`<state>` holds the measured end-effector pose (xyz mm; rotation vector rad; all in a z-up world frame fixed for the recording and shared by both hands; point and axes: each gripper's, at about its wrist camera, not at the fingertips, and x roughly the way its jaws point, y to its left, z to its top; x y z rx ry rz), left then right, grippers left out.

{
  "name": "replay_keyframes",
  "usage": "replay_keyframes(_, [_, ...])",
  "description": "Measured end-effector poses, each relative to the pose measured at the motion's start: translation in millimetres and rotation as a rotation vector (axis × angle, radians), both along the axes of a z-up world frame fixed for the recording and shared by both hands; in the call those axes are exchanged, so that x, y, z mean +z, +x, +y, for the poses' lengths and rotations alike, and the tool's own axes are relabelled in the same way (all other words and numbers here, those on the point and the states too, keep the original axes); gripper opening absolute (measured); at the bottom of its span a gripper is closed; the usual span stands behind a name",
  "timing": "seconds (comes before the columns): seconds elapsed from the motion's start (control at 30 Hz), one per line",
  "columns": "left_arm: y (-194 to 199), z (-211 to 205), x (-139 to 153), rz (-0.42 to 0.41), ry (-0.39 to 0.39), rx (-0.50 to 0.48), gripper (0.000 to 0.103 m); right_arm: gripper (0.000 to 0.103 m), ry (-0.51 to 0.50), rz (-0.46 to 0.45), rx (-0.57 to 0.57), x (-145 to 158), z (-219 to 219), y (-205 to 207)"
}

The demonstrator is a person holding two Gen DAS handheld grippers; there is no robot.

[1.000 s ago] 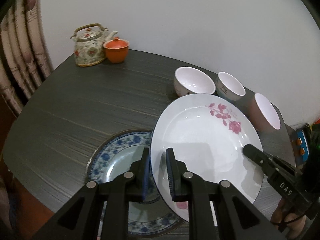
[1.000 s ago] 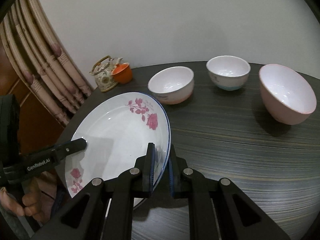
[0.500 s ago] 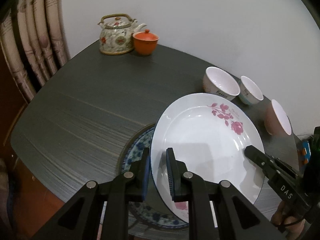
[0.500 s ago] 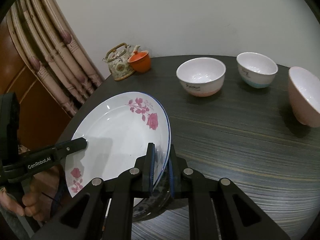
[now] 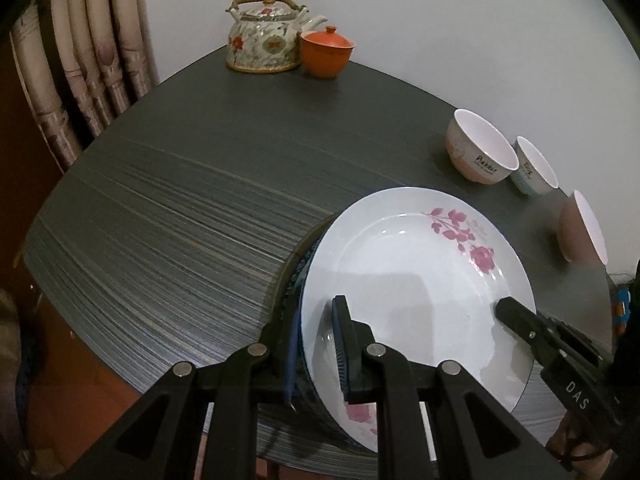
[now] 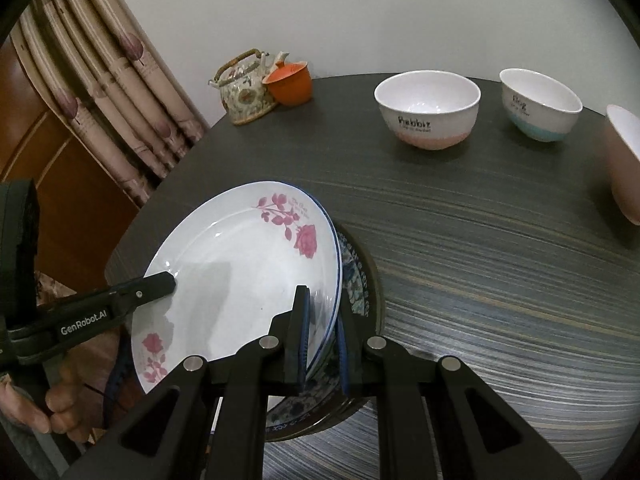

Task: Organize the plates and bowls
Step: 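Carry the pink-flowered plate with the right tool over the blue-and-white plates, then lower the pink-flowered plate onto the stack and open the right tool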

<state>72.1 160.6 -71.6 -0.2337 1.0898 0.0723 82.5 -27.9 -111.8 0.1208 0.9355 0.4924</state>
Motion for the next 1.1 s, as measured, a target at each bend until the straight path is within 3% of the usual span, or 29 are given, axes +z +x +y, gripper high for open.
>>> replay_keyframes(0.53, [7.4,-1.1,-17.2,0.041,0.003,-0.006,0.016,0.013,-0.029,0.048,-0.017,-17.7,5.4,6.5])
replay_keyframes(1.1, [7.4,-8.2,-22.6,0.032,0.046,0.001,0.017,0.017,-0.082,0.066,-0.022,-21.3,19.4,9.3])
